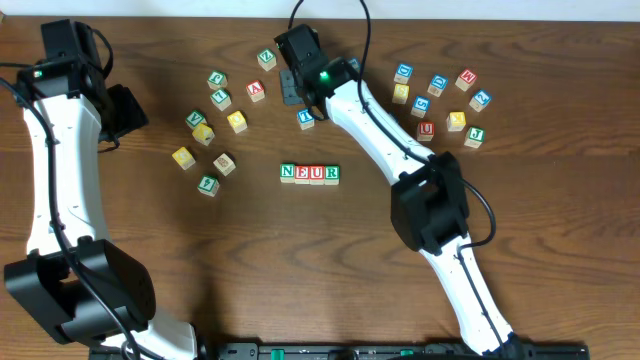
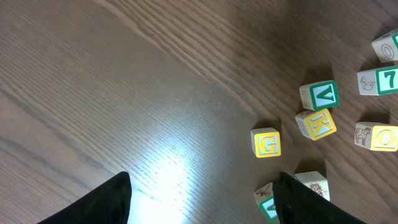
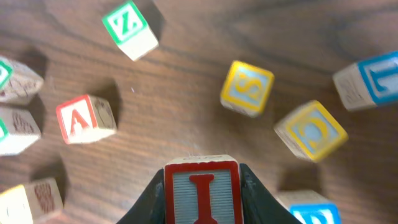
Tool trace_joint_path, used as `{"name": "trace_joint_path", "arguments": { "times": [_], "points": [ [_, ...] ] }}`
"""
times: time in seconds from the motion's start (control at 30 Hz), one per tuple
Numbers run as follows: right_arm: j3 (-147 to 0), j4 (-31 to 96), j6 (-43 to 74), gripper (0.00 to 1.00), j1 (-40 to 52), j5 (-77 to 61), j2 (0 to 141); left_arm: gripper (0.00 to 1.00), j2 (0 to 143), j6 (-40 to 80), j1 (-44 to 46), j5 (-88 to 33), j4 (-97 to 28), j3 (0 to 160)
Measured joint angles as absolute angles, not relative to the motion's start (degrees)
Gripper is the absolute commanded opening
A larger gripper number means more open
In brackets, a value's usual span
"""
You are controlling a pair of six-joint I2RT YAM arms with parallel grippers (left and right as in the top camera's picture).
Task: Spell out NEURIPS
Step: 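Lift the red I block and carry it toward the row's right end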
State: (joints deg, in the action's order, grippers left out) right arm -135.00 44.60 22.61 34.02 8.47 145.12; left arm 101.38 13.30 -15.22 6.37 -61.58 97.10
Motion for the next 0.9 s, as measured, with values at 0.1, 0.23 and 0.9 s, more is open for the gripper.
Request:
{"name": "trace_joint_path", "arguments": {
  "times": [0.1, 0.23, 0.9],
  "points": [
    [-135.0, 47.4, 22.2, 0.2, 33.8, 8.3, 143.8, 0.72, 101.4, 13.3, -15.2, 6.4, -61.6, 97.1],
    [-135.0, 51.8, 21.1, 0.2, 33.5, 7.6, 139.9, 0.72, 101.4, 13.3, -15.2, 6.4, -61.6, 97.1],
    [-130.5, 81.1, 20.1, 0.18, 30.2, 7.2, 123.6, 0.72, 101.4, 13.3, -15.2, 6.4, -61.6, 97.1]
  ]
}}
